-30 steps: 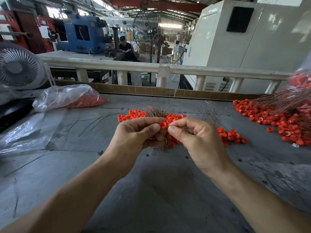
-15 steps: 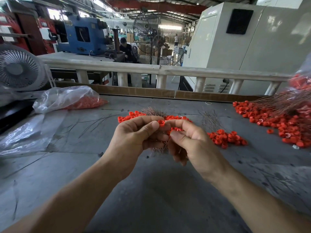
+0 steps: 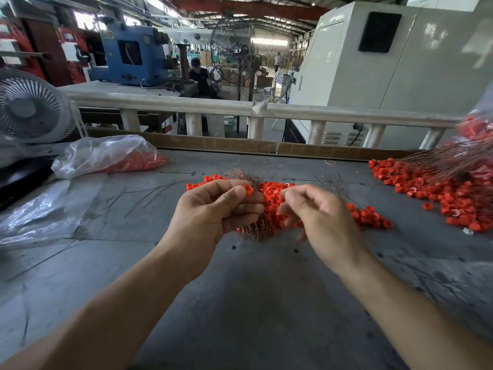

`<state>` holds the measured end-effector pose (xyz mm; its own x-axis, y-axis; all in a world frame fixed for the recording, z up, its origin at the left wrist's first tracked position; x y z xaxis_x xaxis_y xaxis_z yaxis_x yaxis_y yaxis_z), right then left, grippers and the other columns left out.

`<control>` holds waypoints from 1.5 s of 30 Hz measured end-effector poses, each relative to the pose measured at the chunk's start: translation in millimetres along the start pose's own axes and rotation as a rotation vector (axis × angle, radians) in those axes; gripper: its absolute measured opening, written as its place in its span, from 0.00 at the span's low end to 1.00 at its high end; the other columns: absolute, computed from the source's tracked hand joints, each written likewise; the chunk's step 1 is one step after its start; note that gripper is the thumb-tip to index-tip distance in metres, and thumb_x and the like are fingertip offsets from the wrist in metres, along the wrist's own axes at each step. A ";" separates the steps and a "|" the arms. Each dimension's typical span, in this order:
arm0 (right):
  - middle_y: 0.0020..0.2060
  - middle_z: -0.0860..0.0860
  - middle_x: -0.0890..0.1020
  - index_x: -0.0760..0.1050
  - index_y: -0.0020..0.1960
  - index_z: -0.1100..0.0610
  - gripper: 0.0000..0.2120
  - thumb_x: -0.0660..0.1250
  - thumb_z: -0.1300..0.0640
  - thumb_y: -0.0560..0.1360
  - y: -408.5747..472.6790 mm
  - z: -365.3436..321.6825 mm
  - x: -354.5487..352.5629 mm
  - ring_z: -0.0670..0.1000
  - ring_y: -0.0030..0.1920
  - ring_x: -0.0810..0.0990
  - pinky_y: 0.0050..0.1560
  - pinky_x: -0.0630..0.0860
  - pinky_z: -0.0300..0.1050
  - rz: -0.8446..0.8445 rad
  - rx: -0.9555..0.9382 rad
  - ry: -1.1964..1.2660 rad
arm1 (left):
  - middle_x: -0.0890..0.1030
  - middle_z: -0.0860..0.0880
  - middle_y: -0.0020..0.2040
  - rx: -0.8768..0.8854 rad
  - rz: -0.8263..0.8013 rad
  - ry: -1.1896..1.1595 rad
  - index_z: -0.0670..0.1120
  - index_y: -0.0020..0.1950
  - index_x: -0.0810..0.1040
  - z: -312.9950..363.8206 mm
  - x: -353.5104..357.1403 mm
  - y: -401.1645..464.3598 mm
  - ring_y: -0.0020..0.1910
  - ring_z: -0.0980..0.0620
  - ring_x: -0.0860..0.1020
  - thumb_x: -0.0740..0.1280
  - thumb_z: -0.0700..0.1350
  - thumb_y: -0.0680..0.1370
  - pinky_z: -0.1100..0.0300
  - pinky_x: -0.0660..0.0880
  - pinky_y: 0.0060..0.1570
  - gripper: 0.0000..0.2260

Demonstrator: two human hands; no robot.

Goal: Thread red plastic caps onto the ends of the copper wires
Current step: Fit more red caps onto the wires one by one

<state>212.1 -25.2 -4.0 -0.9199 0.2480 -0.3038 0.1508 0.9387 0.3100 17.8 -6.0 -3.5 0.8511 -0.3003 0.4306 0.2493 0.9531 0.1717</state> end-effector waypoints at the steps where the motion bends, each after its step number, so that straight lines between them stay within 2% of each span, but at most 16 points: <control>1: 0.39 0.47 0.86 0.82 0.48 0.49 0.05 0.68 0.53 0.80 3.5 3.2 -8.2 0.48 0.39 0.84 0.39 0.78 0.44 0.081 -0.017 -0.107 | 0.85 0.35 0.51 0.001 0.010 -0.001 0.36 0.56 0.80 0.0 -1.1 0.0 0.46 0.43 0.86 0.70 0.41 0.75 0.58 0.82 0.43 0.13; 3: 0.37 0.44 0.85 0.82 0.45 0.48 0.05 0.70 0.55 0.78 8.4 9.8 -21.3 0.42 0.39 0.82 0.43 0.77 0.38 0.163 -0.043 -0.320 | 0.85 0.35 0.51 0.000 0.025 -0.008 0.37 0.55 0.80 0.1 -2.6 0.1 0.46 0.43 0.86 0.70 0.41 0.75 0.58 0.82 0.43 0.12; 4: 0.36 0.41 0.84 0.82 0.44 0.47 0.05 0.71 0.56 0.78 9.9 12.3 -25.4 0.39 0.39 0.81 0.41 0.76 0.35 0.172 -0.043 -0.408 | 0.85 0.35 0.50 -0.002 0.033 -0.010 0.37 0.55 0.81 0.1 -3.0 0.2 0.46 0.43 0.86 0.70 0.41 0.75 0.57 0.82 0.43 0.12; 6: 0.34 0.40 0.83 0.82 0.41 0.47 0.06 0.72 0.55 0.76 11.9 17.6 -29.0 0.40 0.37 0.81 0.39 0.77 0.39 0.158 -0.012 -0.532 | 0.85 0.35 0.50 -0.006 0.046 -0.010 0.36 0.55 0.80 -0.1 -3.6 0.1 0.46 0.43 0.86 0.70 0.41 0.75 0.57 0.83 0.43 0.12; 9: 0.34 0.42 0.83 0.82 0.41 0.47 0.04 0.74 0.52 0.74 13.5 22.4 -26.6 0.45 0.36 0.81 0.43 0.79 0.47 0.100 0.024 -0.645 | 0.85 0.35 0.50 -0.014 0.054 -0.002 0.36 0.55 0.80 -1.1 -3.3 -0.2 0.47 0.42 0.86 0.70 0.41 0.75 0.57 0.83 0.43 0.12; 12: 0.34 0.41 0.81 0.82 0.43 0.46 0.04 0.76 0.49 0.73 13.1 21.4 -20.1 0.45 0.38 0.80 0.43 0.78 0.46 0.058 0.012 -0.708 | 0.85 0.36 0.50 -0.023 0.056 0.008 0.36 0.55 0.80 -2.0 -3.3 -0.7 0.47 0.42 0.86 0.71 0.41 0.74 0.58 0.82 0.43 0.12; 16: 0.41 0.42 0.80 0.83 0.48 0.46 0.04 0.76 0.51 0.74 13.4 23.2 -15.0 0.48 0.45 0.79 0.49 0.78 0.47 0.024 0.022 -0.754 | 0.85 0.36 0.50 -0.034 0.049 0.013 0.36 0.55 0.80 -3.0 -2.4 -0.8 0.47 0.42 0.86 0.70 0.41 0.74 0.58 0.82 0.43 0.13; 21: 0.40 0.44 0.81 0.83 0.45 0.48 0.03 0.76 0.56 0.74 15.7 24.8 -16.3 0.47 0.41 0.78 0.44 0.73 0.43 0.041 0.025 -0.710 | 0.85 0.36 0.50 -0.041 0.041 0.011 0.36 0.55 0.80 -3.9 -1.9 -1.7 0.48 0.41 0.86 0.71 0.42 0.73 0.58 0.82 0.42 0.13; 25: 0.32 0.43 0.80 0.82 0.42 0.49 0.04 0.76 0.53 0.74 16.4 27.2 -19.2 0.43 0.35 0.78 0.38 0.72 0.43 0.071 0.055 -0.660 | 0.85 0.35 0.50 -0.048 0.022 0.016 0.37 0.54 0.81 -5.6 -2.0 -2.0 0.48 0.41 0.86 0.71 0.42 0.74 0.58 0.82 0.43 0.12; 27: 0.31 0.44 0.81 0.82 0.42 0.49 0.04 0.76 0.52 0.74 16.4 27.2 -20.8 0.42 0.34 0.78 0.36 0.72 0.41 0.080 0.044 -0.635 | 0.85 0.35 0.51 -0.048 0.013 0.016 0.38 0.53 0.81 -6.0 -1.9 -2.0 0.48 0.41 0.86 0.71 0.42 0.74 0.58 0.82 0.43 0.11; 31: 0.34 0.44 0.83 0.82 0.43 0.48 0.04 0.75 0.54 0.75 15.0 21.3 -23.4 0.39 0.35 0.79 0.35 0.70 0.30 0.105 -0.004 -0.410 | 0.85 0.35 0.50 -0.047 0.008 0.024 0.38 0.53 0.81 -6.0 -1.1 -1.8 0.48 0.41 0.86 0.72 0.43 0.73 0.58 0.82 0.43 0.12; 33: 0.35 0.46 0.84 0.82 0.44 0.49 0.04 0.75 0.56 0.76 13.0 15.1 -21.0 0.42 0.35 0.80 0.37 0.74 0.34 0.089 -0.019 -0.248 | 0.85 0.35 0.50 -0.048 0.008 0.031 0.38 0.54 0.81 -6.1 -0.4 -2.1 0.48 0.41 0.86 0.72 0.43 0.73 0.58 0.82 0.43 0.12; 37: 0.36 0.48 0.84 0.82 0.47 0.52 0.08 0.75 0.64 0.74 6.6 -2.1 -9.3 0.43 0.33 0.79 0.32 0.76 0.38 0.030 -0.057 0.000 | 0.85 0.35 0.50 -0.054 0.004 0.037 0.37 0.54 0.81 -7.6 1.2 -3.2 0.47 0.41 0.86 0.71 0.42 0.73 0.58 0.82 0.43 0.12; 39: 0.37 0.48 0.84 0.82 0.49 0.53 0.10 0.75 0.67 0.74 3.3 -9.7 -2.8 0.44 0.33 0.79 0.32 0.77 0.39 -0.012 -0.080 0.091 | 0.85 0.36 0.50 -0.056 -0.003 0.045 0.38 0.54 0.81 -8.1 1.9 -3.6 0.47 0.41 0.86 0.72 0.43 0.73 0.58 0.82 0.43 0.12; 45: 0.34 0.46 0.83 0.85 0.51 0.51 0.09 0.74 0.64 0.76 -6.0 -20.2 8.1 0.45 0.35 0.80 0.36 0.78 0.39 -0.077 -0.143 0.113 | 0.85 0.36 0.49 -0.063 -0.016 0.053 0.38 0.53 0.82 -7.8 2.1 -4.7 0.46 0.42 0.86 0.72 0.44 0.72 0.58 0.82 0.43 0.13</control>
<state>196.4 -33.6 9.8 -0.9627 0.1404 -0.2312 0.0322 0.9082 0.4172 22.0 -10.8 -10.4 0.8696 -0.3145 0.3806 0.2903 0.9492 0.1213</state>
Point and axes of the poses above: each hand's wrist, its own y-axis towards the middle knuckle, its own x-axis out of the palm, z = x × y, the point moved 4 cm from there along y, towards the middle knuckle
